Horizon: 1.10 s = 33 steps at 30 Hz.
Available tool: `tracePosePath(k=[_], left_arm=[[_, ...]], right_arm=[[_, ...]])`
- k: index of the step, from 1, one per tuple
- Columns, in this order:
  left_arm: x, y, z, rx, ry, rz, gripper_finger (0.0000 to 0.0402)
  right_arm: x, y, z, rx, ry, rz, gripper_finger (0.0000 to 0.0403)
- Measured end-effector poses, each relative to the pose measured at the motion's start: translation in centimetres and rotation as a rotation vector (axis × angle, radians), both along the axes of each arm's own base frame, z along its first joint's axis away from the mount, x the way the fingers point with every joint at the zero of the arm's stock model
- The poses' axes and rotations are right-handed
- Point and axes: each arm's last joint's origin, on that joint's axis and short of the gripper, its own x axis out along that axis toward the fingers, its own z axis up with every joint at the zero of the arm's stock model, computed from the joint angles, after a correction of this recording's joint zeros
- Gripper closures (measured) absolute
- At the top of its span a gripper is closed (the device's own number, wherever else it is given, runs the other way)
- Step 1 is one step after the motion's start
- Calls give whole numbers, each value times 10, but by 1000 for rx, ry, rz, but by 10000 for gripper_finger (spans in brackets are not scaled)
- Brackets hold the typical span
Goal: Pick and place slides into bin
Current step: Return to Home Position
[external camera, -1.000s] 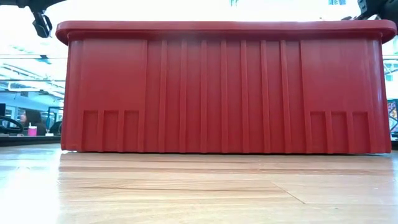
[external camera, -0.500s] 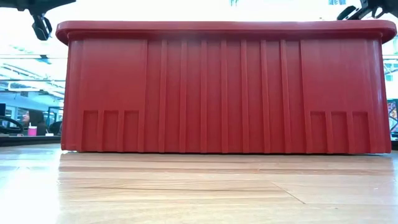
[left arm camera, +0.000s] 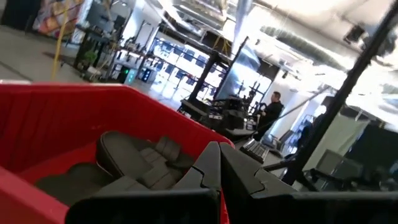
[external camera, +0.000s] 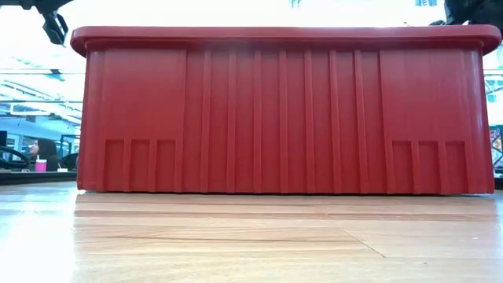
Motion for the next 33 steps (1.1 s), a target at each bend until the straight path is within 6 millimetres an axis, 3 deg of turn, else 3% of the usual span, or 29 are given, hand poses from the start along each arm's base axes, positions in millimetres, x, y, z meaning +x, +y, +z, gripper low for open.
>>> tracePosePath(k=[9, 17, 33], left_arm=[[1, -1, -8, 200, 110, -5, 402], [1, -2, -27, 232, 285, -57, 402], [4, -3, -19, 487, 222, -3, 402]], right_arm=[[0, -2, 0, -94, -22, -90, 403], [0, -2, 0, -137, -25, -132, 403], [-2, -7, 6, -119, -73, -302, 403]])
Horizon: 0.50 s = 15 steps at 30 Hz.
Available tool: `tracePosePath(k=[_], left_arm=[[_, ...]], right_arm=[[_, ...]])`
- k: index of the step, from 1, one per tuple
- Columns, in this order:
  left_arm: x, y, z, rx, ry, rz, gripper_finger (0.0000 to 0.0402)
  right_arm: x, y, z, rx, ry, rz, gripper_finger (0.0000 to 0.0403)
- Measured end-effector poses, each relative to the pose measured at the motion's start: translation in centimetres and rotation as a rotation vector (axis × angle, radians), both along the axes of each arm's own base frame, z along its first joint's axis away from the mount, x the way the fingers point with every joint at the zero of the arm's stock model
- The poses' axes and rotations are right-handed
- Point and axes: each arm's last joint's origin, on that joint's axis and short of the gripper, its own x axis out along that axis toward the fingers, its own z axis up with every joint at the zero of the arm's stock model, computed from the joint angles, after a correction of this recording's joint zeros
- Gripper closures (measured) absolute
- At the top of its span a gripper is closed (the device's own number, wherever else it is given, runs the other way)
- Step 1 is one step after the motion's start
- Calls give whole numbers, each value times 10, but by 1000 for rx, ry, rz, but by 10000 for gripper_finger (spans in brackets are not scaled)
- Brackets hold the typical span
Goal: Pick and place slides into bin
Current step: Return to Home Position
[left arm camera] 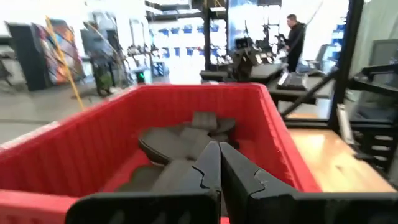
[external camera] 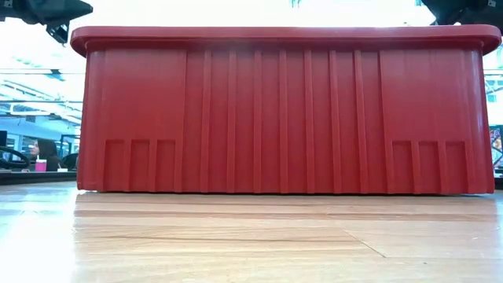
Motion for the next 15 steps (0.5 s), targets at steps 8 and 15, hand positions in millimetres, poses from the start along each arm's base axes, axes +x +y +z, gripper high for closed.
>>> tracePosePath(k=[8, 15], left_arm=[[-1, 1, -13, -62, 107, 51, 402], [33, -19, -46, -280, -18, -179, 402]], right_arm=[[0, -2, 0, 14, -1, -51, 403], [1, -2, -2, 11, 20, -62, 403]])
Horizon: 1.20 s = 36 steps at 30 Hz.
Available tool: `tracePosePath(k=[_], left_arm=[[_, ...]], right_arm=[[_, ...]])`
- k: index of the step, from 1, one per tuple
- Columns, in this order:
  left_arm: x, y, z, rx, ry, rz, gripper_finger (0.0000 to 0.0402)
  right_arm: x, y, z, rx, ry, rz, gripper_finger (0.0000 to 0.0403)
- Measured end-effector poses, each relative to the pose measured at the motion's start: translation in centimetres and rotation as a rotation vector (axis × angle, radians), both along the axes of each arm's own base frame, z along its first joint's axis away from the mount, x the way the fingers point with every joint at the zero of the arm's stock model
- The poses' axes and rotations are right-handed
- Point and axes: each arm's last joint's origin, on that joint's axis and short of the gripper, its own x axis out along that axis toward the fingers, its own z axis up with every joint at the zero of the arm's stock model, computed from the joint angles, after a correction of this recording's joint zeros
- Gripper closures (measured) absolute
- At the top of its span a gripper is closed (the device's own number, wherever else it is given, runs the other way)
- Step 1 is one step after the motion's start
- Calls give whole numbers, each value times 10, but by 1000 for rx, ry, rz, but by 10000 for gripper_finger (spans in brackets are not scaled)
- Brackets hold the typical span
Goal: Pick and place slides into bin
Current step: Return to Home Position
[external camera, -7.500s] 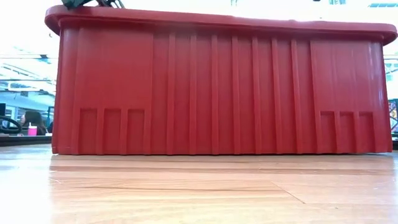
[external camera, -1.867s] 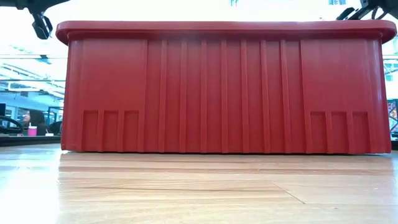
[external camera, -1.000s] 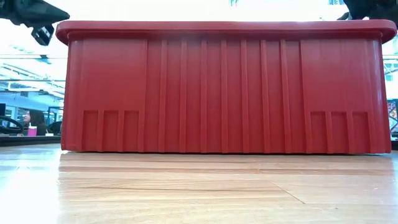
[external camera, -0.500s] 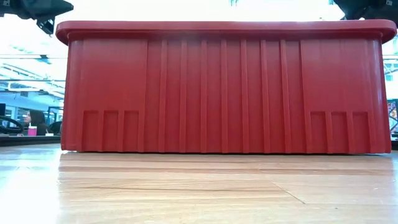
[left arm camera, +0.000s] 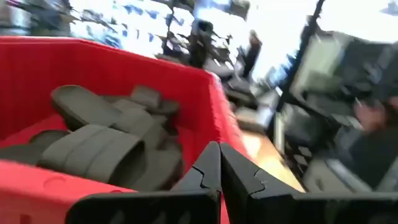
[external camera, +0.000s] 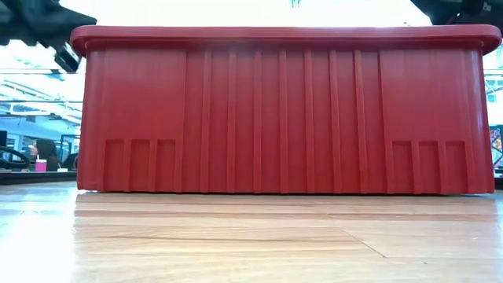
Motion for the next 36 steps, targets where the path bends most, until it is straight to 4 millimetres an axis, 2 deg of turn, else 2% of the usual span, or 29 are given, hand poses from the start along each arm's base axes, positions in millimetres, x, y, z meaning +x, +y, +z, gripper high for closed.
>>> tracePosePath(k=[4, 7, 13, 19, 25, 36], left_arm=[[18, 2, -30, -81, -109, 160, 402], [22, 10, -41, -97, -198, 258, 402], [24, 24, -39, -47, -198, 247, 401], [23, 33, -39, -31, -200, 215, 402], [23, 37, -39, -53, -199, 184, 402], [23, 38, -39, -20, -198, 201, 397]], right_arm=[[0, -1, 0, 27, -5, -10, 403], [0, -1, 1, 45, -13, -5, 403], [0, -2, -1, 24, 15, -62, 403], [5, -1, -15, 23, 164, -51, 403], [5, 1, -14, 1, 149, 23, 403], [5, 1, -14, -8, 151, 21, 403]])
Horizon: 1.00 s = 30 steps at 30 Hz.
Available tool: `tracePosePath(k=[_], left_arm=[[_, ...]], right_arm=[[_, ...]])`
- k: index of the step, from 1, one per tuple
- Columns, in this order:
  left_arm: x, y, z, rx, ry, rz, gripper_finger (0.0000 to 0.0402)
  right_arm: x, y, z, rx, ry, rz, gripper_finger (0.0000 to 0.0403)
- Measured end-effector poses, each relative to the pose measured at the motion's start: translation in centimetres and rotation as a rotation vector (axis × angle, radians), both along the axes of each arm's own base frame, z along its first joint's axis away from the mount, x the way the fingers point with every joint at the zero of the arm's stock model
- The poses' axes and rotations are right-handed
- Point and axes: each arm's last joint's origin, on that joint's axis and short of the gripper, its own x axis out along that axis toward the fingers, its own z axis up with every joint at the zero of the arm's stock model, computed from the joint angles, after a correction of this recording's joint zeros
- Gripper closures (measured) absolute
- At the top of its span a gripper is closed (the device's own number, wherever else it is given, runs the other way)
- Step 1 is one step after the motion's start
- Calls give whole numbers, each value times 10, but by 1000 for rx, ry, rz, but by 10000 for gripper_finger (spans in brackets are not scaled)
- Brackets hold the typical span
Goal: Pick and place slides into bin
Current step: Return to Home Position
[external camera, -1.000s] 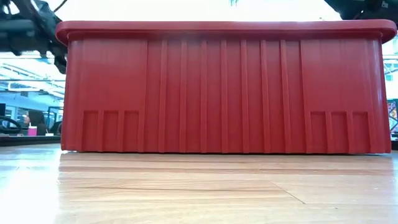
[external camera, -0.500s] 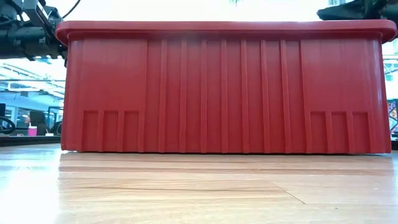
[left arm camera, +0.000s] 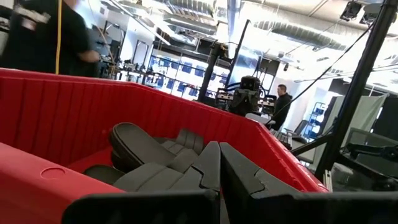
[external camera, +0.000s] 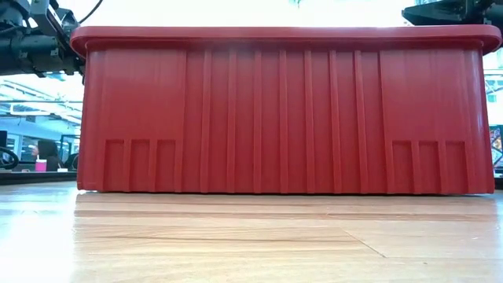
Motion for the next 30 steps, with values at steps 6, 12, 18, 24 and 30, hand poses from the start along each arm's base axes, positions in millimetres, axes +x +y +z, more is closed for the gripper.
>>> tracePosePath(k=[6, 12, 18, 24, 30], left_arm=[[0, 0, 0, 2, 1, 1, 386], [0, 0, 0, 47, 12, 10, 390], [0, 0, 0, 77, 17, 16, 400], [0, 0, 0, 63, 15, 14, 386], [0, 0, 0, 63, 15, 13, 384]], right_arm=[[0, 0, 0, -1, 4, 0, 403], [0, 0, 0, -1, 4, 0, 403], [0, 0, 0, -1, 4, 0, 403], [0, 0, 0, -1, 4, 0, 403], [0, 0, 0, -1, 4, 0, 403]])
